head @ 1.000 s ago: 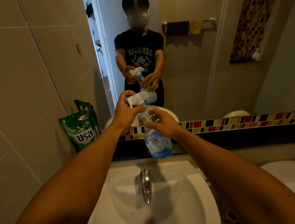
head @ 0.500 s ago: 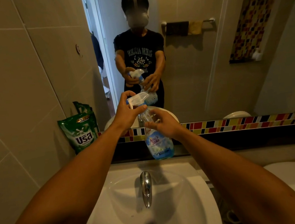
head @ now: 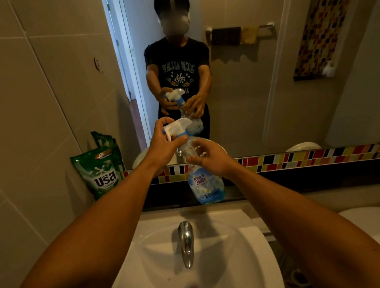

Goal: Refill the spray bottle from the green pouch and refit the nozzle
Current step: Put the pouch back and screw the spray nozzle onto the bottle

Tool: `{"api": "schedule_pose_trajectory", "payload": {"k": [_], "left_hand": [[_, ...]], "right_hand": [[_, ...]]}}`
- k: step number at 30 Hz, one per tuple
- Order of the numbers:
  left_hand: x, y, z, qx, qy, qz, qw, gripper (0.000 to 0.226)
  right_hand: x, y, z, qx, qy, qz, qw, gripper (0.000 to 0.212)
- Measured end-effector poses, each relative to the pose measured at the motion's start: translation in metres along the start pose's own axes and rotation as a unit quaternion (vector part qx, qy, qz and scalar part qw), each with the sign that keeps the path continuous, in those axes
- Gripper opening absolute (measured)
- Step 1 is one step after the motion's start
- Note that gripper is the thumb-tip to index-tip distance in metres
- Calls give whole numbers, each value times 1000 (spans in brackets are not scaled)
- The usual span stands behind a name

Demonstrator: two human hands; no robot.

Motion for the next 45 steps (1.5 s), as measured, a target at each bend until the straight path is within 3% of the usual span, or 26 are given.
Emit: {"api": "schedule_pose_trajectory", "payload": {"k": [45], "left_hand": [[-4, 6, 0, 17, -10, 21, 1000, 55]], "right_hand": [[3, 7, 1, 8, -15, -3, 1000, 58]]}}
Point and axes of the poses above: each hand's wrist, its own y-axis towards the middle knuckle, its own x-axis out of the palm, z = x × y, the point moved 2 cm from there along y, towards the middle knuckle, and after that the axes turned 6 degrees about x, right-handed, at the moved point
